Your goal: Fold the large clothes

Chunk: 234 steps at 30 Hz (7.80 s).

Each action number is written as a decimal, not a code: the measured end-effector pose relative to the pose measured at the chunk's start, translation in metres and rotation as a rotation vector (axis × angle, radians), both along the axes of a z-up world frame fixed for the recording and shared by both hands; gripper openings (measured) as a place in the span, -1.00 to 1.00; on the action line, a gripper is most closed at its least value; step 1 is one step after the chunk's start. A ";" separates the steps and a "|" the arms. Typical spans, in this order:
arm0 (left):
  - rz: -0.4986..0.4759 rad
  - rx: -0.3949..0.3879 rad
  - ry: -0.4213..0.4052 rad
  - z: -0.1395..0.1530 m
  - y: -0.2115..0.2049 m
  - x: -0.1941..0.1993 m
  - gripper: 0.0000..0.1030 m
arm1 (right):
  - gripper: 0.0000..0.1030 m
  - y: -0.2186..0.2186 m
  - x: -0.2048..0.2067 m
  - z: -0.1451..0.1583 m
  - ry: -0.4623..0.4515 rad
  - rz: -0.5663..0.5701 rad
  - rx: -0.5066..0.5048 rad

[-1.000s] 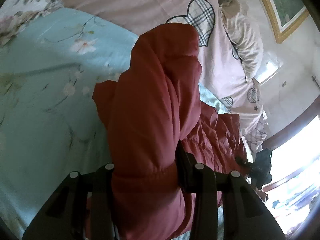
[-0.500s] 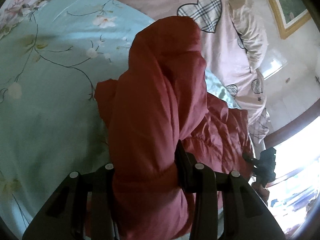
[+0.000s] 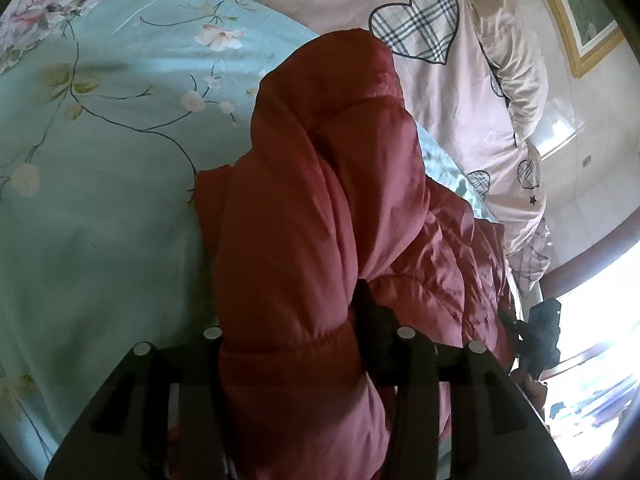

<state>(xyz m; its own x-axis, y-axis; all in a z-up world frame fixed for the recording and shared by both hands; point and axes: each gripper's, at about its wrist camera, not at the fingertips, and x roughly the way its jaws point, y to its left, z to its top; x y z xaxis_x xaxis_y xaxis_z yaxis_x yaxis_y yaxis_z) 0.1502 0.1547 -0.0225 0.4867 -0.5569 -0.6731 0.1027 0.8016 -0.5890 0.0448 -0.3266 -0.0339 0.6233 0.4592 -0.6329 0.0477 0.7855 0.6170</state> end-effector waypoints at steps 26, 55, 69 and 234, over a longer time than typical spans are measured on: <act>0.077 0.297 -0.110 0.052 -0.016 0.030 0.54 | 0.78 0.006 0.039 0.049 -0.030 -0.066 -0.316; 0.063 0.388 -0.193 0.093 -0.064 0.105 -0.78 | -0.67 0.003 0.108 0.087 -0.117 -0.164 -0.498; 0.068 0.428 -0.026 0.026 -0.072 0.151 -0.77 | -0.68 -0.013 0.145 0.037 0.018 -0.184 -0.462; -0.014 0.588 -0.081 0.013 -0.150 -0.008 1.00 | 0.81 0.112 0.020 -0.007 -0.064 -0.069 -0.629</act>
